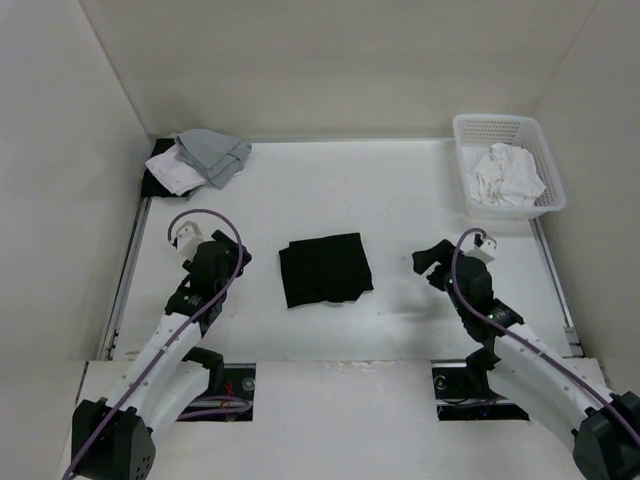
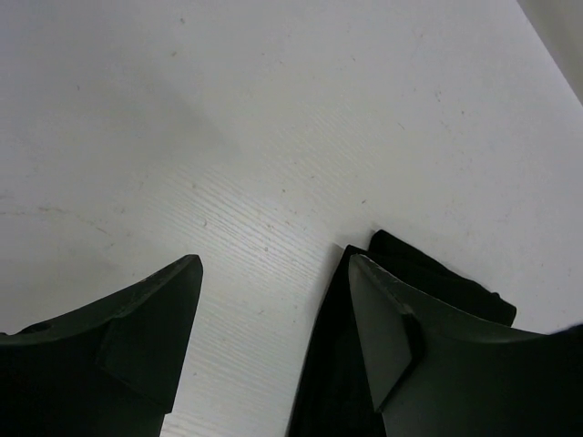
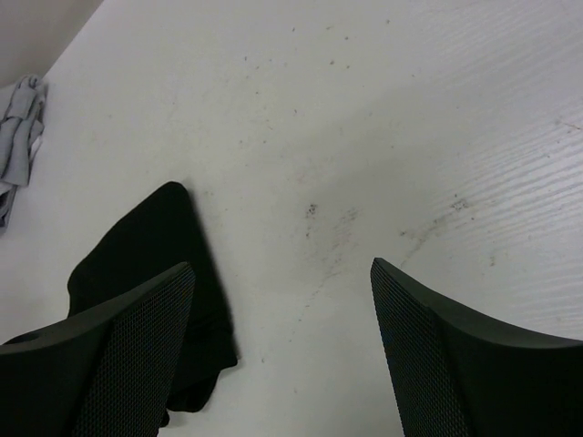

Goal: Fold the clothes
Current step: Fold the tank top

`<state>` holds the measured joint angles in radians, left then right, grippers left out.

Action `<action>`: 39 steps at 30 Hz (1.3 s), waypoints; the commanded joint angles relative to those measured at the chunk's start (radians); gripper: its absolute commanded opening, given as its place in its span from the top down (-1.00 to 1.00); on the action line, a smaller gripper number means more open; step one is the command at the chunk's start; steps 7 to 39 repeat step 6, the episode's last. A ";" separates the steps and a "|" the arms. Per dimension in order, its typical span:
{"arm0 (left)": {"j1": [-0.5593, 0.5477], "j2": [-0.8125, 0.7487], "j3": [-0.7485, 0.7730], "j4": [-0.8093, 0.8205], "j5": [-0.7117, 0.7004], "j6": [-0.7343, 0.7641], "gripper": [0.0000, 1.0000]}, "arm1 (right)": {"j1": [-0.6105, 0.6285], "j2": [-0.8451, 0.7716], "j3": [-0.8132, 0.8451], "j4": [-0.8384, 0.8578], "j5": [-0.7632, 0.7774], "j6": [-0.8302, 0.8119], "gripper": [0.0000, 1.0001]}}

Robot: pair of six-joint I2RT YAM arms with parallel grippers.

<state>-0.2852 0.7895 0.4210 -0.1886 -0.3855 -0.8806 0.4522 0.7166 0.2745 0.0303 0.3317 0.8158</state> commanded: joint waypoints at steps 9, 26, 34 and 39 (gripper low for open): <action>0.016 0.028 -0.004 0.074 0.004 0.028 -0.28 | -0.004 0.023 0.020 0.098 -0.016 0.000 -0.66; 0.016 0.028 -0.004 0.074 0.004 0.028 -0.28 | -0.004 0.023 0.020 0.098 -0.016 0.000 -0.66; 0.016 0.028 -0.004 0.074 0.004 0.028 -0.28 | -0.004 0.023 0.020 0.098 -0.016 0.000 -0.66; 0.016 0.028 -0.004 0.074 0.004 0.028 -0.28 | -0.004 0.023 0.020 0.098 -0.016 0.000 -0.66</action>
